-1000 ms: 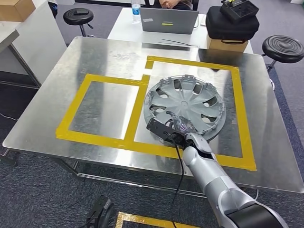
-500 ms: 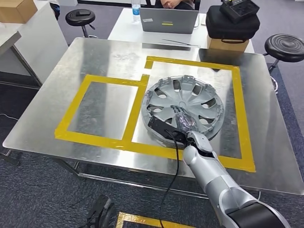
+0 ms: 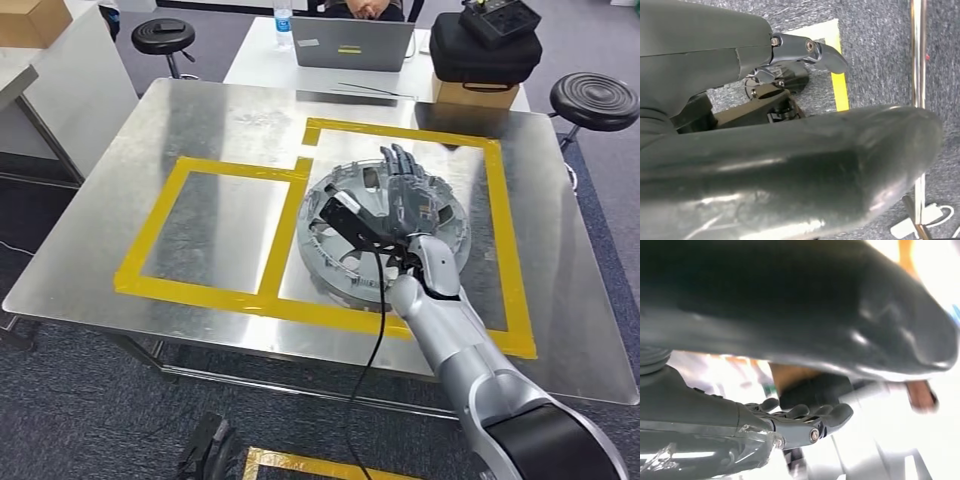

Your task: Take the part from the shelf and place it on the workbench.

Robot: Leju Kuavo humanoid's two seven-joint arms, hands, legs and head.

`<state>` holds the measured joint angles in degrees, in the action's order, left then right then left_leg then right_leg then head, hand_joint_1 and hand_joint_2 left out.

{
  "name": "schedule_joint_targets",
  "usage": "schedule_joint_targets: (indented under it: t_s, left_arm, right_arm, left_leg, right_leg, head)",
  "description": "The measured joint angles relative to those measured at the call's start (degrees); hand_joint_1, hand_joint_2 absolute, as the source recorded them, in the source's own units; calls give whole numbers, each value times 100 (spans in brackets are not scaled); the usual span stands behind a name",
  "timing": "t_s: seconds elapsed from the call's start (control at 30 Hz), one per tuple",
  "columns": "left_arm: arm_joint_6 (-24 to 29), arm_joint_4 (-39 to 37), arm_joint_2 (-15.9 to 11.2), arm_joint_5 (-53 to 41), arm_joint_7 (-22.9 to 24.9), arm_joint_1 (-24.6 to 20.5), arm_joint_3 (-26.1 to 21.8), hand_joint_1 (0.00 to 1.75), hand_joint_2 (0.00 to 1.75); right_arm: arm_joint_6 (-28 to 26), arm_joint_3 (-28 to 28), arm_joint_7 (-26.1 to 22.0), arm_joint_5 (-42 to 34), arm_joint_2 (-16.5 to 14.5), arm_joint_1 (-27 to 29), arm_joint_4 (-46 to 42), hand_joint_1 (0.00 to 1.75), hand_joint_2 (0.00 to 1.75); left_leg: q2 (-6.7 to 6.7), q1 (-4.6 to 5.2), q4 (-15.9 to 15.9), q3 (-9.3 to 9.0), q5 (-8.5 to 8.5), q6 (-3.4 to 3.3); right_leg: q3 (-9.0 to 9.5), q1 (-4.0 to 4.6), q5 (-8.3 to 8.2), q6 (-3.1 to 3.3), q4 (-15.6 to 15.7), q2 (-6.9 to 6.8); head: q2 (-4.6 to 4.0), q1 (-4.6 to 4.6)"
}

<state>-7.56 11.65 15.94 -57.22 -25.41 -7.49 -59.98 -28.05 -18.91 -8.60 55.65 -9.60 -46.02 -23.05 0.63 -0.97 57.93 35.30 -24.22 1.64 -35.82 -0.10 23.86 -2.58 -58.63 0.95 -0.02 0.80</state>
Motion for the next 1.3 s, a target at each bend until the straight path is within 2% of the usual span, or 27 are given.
schedule_joint_targets:
  t_s: [0.07, 0.1, 0.13, 0.2, 0.23, 0.27, 0.3, 0.37, 0.4, 0.43, 0.53, 0.6, 0.63, 0.7, 0.73, 0.77, 0.8, 0.83, 0.9, 0.97, 1.07, 1.1, 1.13, 1.17, 1.23, 1.27, 1.3]
  left_arm:
    - [26, 0, 2, 35, -41, 29, -25, 0, 175]
    - [43, 0, 3, 54, -64, 39, -38, 0, 175]
    - [59, 0, 4, 73, -88, 47, -51, 0, 175]
    - [89, 0, 4, 120, -131, 75, -86, 0, 175]
    - [103, 0, 2, 138, -151, 94, -105, 0, 175]
    - [118, 0, -1, 154, -167, 111, -126, 0, 175]
    - [134, 0, -2, 173, -183, 127, -147, 0, 175]
    - [163, 0, -2, 208, -212, 151, -188, 0, 175]
    - [178, 0, -3, 229, -225, 159, -204, 0, 175]
    - [193, 0, -4, 244, -235, 165, -222, 0, 175]
    - [240, 0, -8, 286, -250, 180, -283, 0, 175]
    - [260, 0, -8, 325, -262, 185, -323, 0, 175]
    - [267, 0, -9, 349, -270, 184, -341, 0, 175]
    - [287, 0, -16, 383, -280, 190, -380, 0, 175]
    - [296, 0, -22, 396, -282, 198, -399, 0, 175]
    - [303, 0, -30, 404, -283, 206, -420, 0, 175]
    - [305, 0, -38, 411, -283, 211, -437, 0, 131]
    - [307, 0, -45, 418, -284, 211, -453, 0, 87]
    - [309, 0, -55, 428, -287, 202, -476, 0, 0]
    - [308, 0, -56, 460, -295, 183, -498, 0, 0]
    - [284, 0, -61, 512, -253, 183, -553, 0, 0]
    - [275, 0, -67, 513, -222, 187, -570, 0, 0]
    - [270, 0, -73, 512, -192, 187, -583, 0, 0]
    - [269, 0, -80, 512, -175, 187, -596, 0, 0]
    - [270, 0, -96, 510, -163, 190, -632, 0, 0]
    - [275, 0, -103, 508, -157, 192, -658, 0, 0]
    - [280, 0, -108, 507, -146, 194, -686, 0, 0]
  right_arm:
    - [-506, 15, -262, -280, 52, 107, -428, 0, 0]
    - [-697, 36, -447, -537, 74, 229, -787, 0, 0]
    - [-826, 60, -639, -849, 91, 412, -1237, 0, 0]
    - [-927, 93, -892, -1440, 108, 924, -2320, 0, 0]
    - [-929, 96, -963, -1673, 114, 1208, -2881, 0, 0]
    - [-940, 96, -1037, -1873, 120, 1485, -3419, 0, 0]
    - [-972, 91, -1159, -2067, 125, 1759, -3959, 0, 0]
    - [-1059, 66, -1523, -2401, 131, 2285, -4996, 0, 0]
    - [-1087, 45, -1704, -2511, 131, 2531, -5473, 0, 0]
    - [-1099, 23, -1879, -2594, 129, 2771, -5910, 0, 0]
    - [-1100, -23, -2313, -2742, 117, 3475, -6989, 0, 0]
    - [-1099, -74, -2564, -2838, 89, 3892, -7574, 0, 0]
    - [-1098, -110, -2700, -2915, 69, 4097, -7824, 0, 0]
    - [-1097, -182, -2948, -3068, 32, 4491, -8208, 0, 0]
    - [-1097, -217, -3036, -3121, 17, 4656, -8352, 0, 0]
    - [-1096, -251, -3091, -3147, 3, 4805, -8486, 0, 0]
    - [-1096, -284, -3117, -3151, -11, 4940, -8611, 0, 0]
    - [-1095, -317, -3131, -3145, -25, 5061, -8729, 0, 0]
    - [-1094, -377, -3144, -3134, -50, 5235, -8929, 0, 0]
    - [-1094, -424, -3151, -3167, -63, 5320, -9074, 0, 0]
    - [-1094, -538, -3157, -2994, -68, 5478, -9375, 0, 0]
    - [-1094, -567, -3157, -2884, -68, 5533, -9485, 0, 0]
    - [-1094, -591, -3152, -2809, -68, 5582, -9578, 0, 0]
    - [-1094, -616, -3143, -2798, -64, 5631, -9646, 0, 0]
    - [-1094, -676, -3124, -2868, -38, 5733, -9691, 0, 0]
    - [-1094, -698, -3120, -2891, -25, 5784, -9690, 0, 0]
    - [-1094, -708, -3120, -2896, -15, 5824, -9682, 0, 0]
  left_leg:
    - [0, -3, 0, 3, 8, -85]
    - [1, -9, -3, 0, 12, -123]
    - [3, -12, -5, -2, 12, -149]
    - [8, -4, -4, -5, 1, -181]
    - [11, 1, -3, -9, -6, -188]
    - [16, 7, -2, -14, -15, -192]
    - [23, 12, -1, -27, -26, -190]
    - [38, 18, -1, -68, -61, -165]
    - [45, 28, 5, -86, -81, -142]
    - [48, 35, 6, -99, -96, -117]
    - [50, 35, -27, -130, -112, -26]
    - [34, 35, 81, -105, -229, 42]
    - [23, 38, 291, -19, -378, 71]
    - [7, 38, 1000, 300, -761, 109]
    - [4, 36, 1330, 454, -892, 119]
    - [3, 36, 1508, 535, -918, 124]
    - [3, 36, 1489, 519, -840, 124]
    - [2, 34, 1257, 394, -673, 122]
    - [0, 28, 514, -2, -335, 120]
    - [14, 26, 42, -245, -220, 64]
    - [27, 36, -35, -268, -214, -71]
    - [23, 32, -39, -272, -203, -110]
    - [17, 23, -44, -275, -193, -144]
    - [9, 21, -45, -276, -189, -166]
    - [-3, 28, -45, -272, -190, -186]
    - [-8, 32, -45, -272, -190, -188]
    - [-10, 35, -45, -273, -191, -188]
  right_leg:
    - [-25, -13, 56, -59, -49, -20]
    - [-94, -17, 162, -86, -206, -31]
    - [-219, -18, 322, -107, -483, -41]
    - [-579, -17, 683, -124, -1260, -47]
    - [-726, -16, 773, -122, -1549, -47]
    - [-790, -15, 761, -113, -1651, -47]
    - [-733, -14, 635, -97, -1510, -47]
    - [-353, -6, 262, -53, -744, -51]
    - [-156, 2, 133, -32, -375, -54]
    - [-27, 12, 76, -15, -141, -53]
    - [52, 31, 79, 55, -25, -41]
    - [86, 5, 72, 122, 8, -45]
    - [104, -13, 70, 149, 25, -52]
    - [110, -20, 80, 180, 29, -67]
    - [108, -21, 82, 185, 29, -68]
    - [108, -21, 82, 188, 29, -65]
    - [111, -23, 82, 186, 28, -61]
    - [117, -25, 81, 180, 28, -55]
    - [116, -14, 84, 140, 8, -41]
    - [93, 9, 87, 78, -16, -27]
    - [81, -3, 88, -16, -21, -29]
    - [52, -10, 146, -47, -92, -35]
    - [-25, -14, 266, -75, -267, -41]
    - [-157, -18, 445, -98, -569, -47]
    - [-491, -22, 814, -122, -1335, -50]
    - [-599, -23, 897, -125, -1593, -50]
    - [-611, -23, 875, -121, -1647, -50]
  head:
    - [0, -16]
    - [0, -31]
    - [0, -43]
    - [0, -62]
    - [0, -62]
    - [0, -63]
    - [0, -62]
    - [0, -63]
    - [0, -61]
    - [0, -59]
    - [0, -55]
    - [0, -44]
    - [0, -33]
    - [0, -15]
    - [0, -14]
    - [0, -13]
    - [0, -13]
    - [0, -14]
    - [0, -11]
    - [0, -9]
    - [0, -23]
    - [0, -37]
    - [0, -51]
    - [0, -69]
    - [0, -86]
    - [0, -85]
    - [0, -85]
